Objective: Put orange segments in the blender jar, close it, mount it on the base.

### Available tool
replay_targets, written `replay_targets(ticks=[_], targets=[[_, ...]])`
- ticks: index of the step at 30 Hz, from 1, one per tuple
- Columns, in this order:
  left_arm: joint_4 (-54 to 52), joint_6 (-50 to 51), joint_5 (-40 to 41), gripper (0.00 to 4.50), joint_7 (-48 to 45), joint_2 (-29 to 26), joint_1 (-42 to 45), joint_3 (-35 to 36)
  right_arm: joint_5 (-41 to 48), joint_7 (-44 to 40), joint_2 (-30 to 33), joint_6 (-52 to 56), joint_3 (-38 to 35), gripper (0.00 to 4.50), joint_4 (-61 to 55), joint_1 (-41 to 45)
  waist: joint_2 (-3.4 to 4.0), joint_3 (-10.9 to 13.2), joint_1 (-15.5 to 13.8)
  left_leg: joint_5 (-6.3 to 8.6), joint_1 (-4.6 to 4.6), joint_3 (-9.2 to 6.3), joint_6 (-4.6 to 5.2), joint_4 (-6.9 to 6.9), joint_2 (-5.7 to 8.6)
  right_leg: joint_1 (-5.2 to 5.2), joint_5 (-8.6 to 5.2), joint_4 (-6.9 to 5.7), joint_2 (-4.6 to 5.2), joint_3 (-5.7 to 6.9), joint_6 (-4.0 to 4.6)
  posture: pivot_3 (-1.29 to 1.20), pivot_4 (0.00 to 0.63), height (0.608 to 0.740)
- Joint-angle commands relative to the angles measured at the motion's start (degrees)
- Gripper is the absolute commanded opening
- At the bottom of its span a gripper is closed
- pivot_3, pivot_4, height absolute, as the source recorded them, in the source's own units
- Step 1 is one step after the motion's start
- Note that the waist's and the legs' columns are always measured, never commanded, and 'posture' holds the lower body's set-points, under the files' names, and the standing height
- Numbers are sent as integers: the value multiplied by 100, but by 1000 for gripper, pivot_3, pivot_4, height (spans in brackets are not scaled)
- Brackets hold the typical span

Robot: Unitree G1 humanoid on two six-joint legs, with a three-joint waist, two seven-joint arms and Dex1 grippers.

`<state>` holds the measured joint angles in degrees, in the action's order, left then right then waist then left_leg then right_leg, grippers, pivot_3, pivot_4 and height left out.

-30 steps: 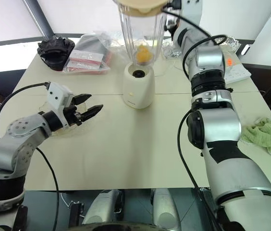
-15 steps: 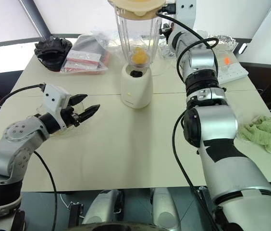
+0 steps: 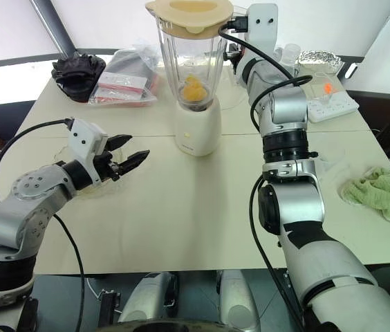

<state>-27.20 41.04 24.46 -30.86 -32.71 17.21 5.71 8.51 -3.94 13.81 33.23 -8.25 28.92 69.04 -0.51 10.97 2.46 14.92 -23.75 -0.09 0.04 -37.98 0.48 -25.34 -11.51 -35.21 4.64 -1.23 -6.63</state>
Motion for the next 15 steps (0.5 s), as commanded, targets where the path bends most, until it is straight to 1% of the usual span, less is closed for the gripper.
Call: replay_targets(ticks=[1,9,15], targets=[[-112,-45,43,3160,10,-15,105,31,-159,0,157,-196,62,948,-221,15,0,0,-3,0,1,0,0,0,0,1,0,-1,0,0,0,0,150,740],[-140,4,35,3160,64,12,140,-30,-164,-2,151,-615,30,948,432,27,0,0,-38,-1,1,0,-2,-1,1,3,0,1,1,0,-1,0,150,740],[-171,29,42,3160,64,-30,108,-3,-100,43,60,-528,12,948,633,8,-1,0,-42,-2,2,-1,-3,-5,1,8,0,1,2,0,0,0,150,740]])
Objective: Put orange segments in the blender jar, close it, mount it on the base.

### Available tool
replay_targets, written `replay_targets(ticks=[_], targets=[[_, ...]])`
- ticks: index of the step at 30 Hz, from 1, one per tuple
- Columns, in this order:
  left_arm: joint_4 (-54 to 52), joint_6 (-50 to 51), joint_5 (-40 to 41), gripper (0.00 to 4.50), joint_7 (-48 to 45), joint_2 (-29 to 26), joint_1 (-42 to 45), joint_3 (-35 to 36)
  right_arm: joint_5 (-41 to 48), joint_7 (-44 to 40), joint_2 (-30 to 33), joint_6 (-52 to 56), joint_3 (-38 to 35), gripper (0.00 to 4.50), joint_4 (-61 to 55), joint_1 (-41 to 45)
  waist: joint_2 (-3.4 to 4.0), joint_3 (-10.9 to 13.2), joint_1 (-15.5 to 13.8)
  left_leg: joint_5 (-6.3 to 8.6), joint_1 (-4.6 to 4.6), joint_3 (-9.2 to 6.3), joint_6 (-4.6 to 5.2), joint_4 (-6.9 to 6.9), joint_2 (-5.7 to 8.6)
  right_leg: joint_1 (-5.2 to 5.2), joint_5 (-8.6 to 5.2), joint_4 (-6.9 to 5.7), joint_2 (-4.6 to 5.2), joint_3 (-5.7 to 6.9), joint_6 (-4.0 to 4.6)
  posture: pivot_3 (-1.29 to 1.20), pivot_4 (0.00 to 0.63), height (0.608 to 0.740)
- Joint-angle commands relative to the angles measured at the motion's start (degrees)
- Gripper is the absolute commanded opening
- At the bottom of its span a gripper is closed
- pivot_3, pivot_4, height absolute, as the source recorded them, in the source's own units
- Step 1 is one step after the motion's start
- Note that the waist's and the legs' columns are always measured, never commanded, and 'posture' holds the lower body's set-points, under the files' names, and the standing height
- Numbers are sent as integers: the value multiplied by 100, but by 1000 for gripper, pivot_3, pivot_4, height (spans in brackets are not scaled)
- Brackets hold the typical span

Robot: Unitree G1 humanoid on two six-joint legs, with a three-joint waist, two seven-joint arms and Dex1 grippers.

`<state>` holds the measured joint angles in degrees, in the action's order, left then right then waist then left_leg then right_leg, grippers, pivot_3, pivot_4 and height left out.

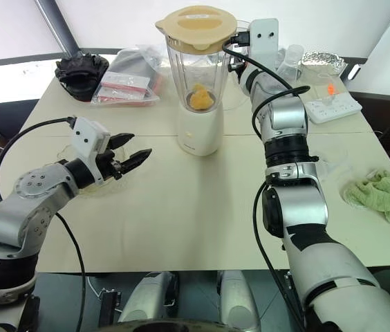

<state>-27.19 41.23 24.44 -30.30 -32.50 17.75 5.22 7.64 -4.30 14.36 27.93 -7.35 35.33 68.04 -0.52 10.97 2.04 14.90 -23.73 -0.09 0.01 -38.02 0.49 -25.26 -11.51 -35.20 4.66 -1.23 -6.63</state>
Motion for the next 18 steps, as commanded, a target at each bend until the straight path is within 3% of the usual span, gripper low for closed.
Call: replay_targets(ticks=[1,4,11,12,18], targets=[[-187,14,44,3160,13,-51,42,43,6,72,-7,54,-83,948,-4,77,0,0,1,0,1,0,0,0,0,0,0,-1,0,0,0,0,150,740],[-236,28,38,3160,27,-47,1,29,-53,20,5,76,1,948,-58,-70,-1,-1,9,0,10,-1,0,0,0,8,0,-2,-2,1,0,0,150,740],[-247,41,105,3224,29,14,-30,80,-87,-84,24,186,62,4221,-369,-318,-4,-3,39,0,23,-1,0,0,0,23,0,0,-1,0,0,0,150,740],[-237,47,128,3224,45,45,-16,93,-86,-106,34,209,70,4482,-504,-403,-4,-3,41,0,23,-1,0,0,0,23,0,-1,-1,0,0,0,150,740],[-363,297,519,3224,89,218,-61,210,335,-526,105,1002,-7,4482,-2512,-1694,-5,-4,30,0,23,-10,0,3,-8,23,0,-2,-4,6,0,0,150,740]])
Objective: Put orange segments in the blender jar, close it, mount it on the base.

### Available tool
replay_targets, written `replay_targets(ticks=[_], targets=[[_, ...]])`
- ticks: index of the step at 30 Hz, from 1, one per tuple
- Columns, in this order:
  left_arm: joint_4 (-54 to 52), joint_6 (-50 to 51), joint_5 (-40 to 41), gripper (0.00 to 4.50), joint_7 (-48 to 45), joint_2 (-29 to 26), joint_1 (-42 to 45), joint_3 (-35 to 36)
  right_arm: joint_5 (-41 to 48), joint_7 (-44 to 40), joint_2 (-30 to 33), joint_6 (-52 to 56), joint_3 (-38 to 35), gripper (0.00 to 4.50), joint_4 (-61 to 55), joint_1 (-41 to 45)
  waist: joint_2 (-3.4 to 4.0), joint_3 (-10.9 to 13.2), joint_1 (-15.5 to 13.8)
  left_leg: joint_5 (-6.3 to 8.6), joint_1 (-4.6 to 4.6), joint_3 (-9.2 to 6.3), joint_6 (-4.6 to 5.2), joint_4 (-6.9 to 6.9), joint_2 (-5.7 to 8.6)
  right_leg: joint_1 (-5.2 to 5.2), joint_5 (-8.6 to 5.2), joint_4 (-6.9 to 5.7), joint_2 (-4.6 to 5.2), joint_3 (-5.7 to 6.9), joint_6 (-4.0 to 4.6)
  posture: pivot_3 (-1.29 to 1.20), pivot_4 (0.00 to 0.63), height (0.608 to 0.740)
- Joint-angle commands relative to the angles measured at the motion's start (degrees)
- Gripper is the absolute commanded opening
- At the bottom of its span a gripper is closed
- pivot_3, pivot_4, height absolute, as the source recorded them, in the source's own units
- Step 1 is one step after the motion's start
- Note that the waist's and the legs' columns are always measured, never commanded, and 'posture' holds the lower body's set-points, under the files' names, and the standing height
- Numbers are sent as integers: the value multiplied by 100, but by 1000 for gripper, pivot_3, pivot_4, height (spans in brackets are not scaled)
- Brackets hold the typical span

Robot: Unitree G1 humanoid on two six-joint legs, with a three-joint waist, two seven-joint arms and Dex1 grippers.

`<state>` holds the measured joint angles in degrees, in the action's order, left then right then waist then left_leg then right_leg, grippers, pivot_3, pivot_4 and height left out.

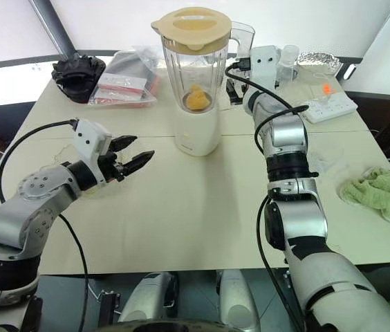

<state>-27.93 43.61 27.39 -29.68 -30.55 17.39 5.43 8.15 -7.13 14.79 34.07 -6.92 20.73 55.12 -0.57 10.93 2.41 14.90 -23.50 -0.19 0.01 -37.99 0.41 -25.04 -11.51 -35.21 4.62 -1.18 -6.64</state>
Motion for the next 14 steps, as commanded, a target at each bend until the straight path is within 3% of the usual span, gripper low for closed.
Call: replay_targets(ticks=[1,6,9,14], targets=[[-319,91,290,3224,30,35,-54,215,458,-442,108,580,-46,4482,-1511,-680,0,0,-10,0,0,0,0,1,-1,0,0,0,0,0,0,0,150,740],[-587,285,522,3224,219,60,-323,438,1521,-1573,784,1622,-153,4482,-3816,-2076,1,0,-39,0,1,-1,0,-3,-4,4,0,1,2,-1,0,0,150,740],[-852,294,646,3224,135,-93,-608,568,2075,-2082,1296,1865,-435,4482,-4614,-2632,-1,0,-26,0,6,-1,0,-5,-5,12,-2,6,2,-1,2,0,150,740],[-1168,202,1086,3224,-351,-558,-1354,1344,3255,-3176,2411,2260,-1635,4482,-5296,-3690,-4,1,-24,0,20,2,0,-10,-12,27,-25,14,-3,0,39,0,150,740]])
